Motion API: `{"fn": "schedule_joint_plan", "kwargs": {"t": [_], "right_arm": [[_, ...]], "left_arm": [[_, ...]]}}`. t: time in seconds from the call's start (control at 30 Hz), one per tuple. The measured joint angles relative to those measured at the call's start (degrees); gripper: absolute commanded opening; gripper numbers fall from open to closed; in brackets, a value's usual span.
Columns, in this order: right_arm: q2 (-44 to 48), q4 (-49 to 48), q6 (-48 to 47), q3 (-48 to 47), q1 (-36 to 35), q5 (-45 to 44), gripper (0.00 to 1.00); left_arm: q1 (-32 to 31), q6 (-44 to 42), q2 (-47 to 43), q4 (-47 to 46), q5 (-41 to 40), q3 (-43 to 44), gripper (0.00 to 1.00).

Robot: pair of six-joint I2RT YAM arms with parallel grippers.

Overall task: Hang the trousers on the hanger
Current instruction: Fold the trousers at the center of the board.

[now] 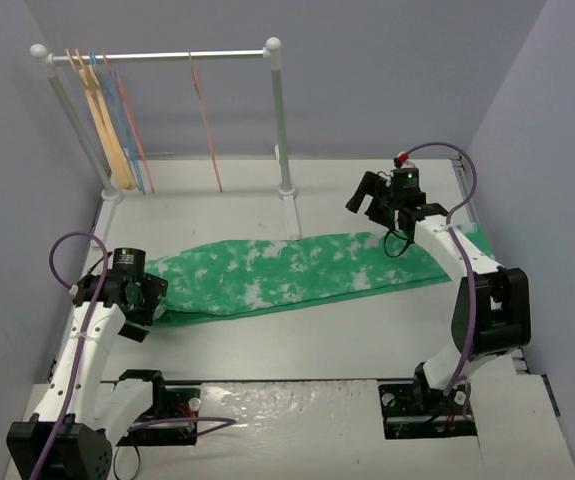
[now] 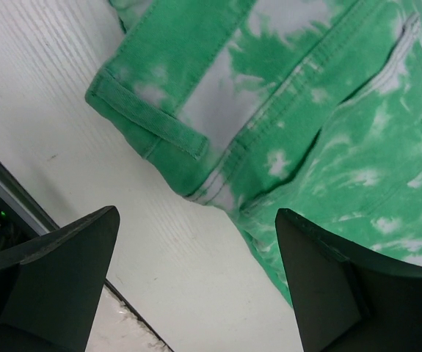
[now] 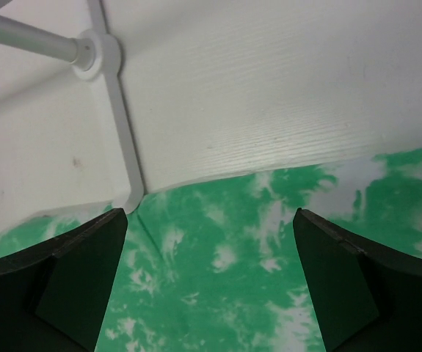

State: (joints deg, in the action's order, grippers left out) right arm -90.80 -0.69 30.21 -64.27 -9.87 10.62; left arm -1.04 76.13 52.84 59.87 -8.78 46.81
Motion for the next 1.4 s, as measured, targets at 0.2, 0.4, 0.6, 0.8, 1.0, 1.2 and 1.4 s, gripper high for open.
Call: {"fn": "schedule_joint_plan", "kwargs": {"t": [0.2, 0.4, 0.6, 0.8, 1.0, 1.2, 1.4], "right_arm": [[2.2, 0.0, -0.1, 0.2, -2.9, 0.4, 0.95], [2.5, 0.1, -0.4, 1.1, -3.0, 0.4, 0.95], [2.5, 0.1, -0.6, 1.1, -3.0, 0.5, 0.95], [2.3, 0.1, -1.3, 1.1, -3.0, 0.8, 0.95], [1.8, 0.2, -1.6, 1.1, -3.0, 1.1, 0.95], [1.7, 0.2, -1.7, 1.1, -3.0, 1.4, 0.95], [1.1, 0.1, -1.9, 1.1, -3.0, 1.5, 0.95]], "left_arm": [[0.0, 2.1, 1.0, -0.6, -4.9, -0.8, 0.80], [0.0, 3.4, 5.0, -3.8, -7.0, -1.0, 0.79], [0.0, 5.2, 5.7, -6.6, -7.9, -3.9, 0.76], [0.0, 7.1, 4.9, -9.0, -8.3, -6.2, 0.50], [0.0, 7.2, 6.1, -11.1, -9.3, -5.9, 0.00], [0.0, 2.3, 7.8, -9.1, -9.8, 5.6, 0.00], [-0.1, -7.9, 12.7, -15.0, -9.3, 23.3, 0.00]]}}
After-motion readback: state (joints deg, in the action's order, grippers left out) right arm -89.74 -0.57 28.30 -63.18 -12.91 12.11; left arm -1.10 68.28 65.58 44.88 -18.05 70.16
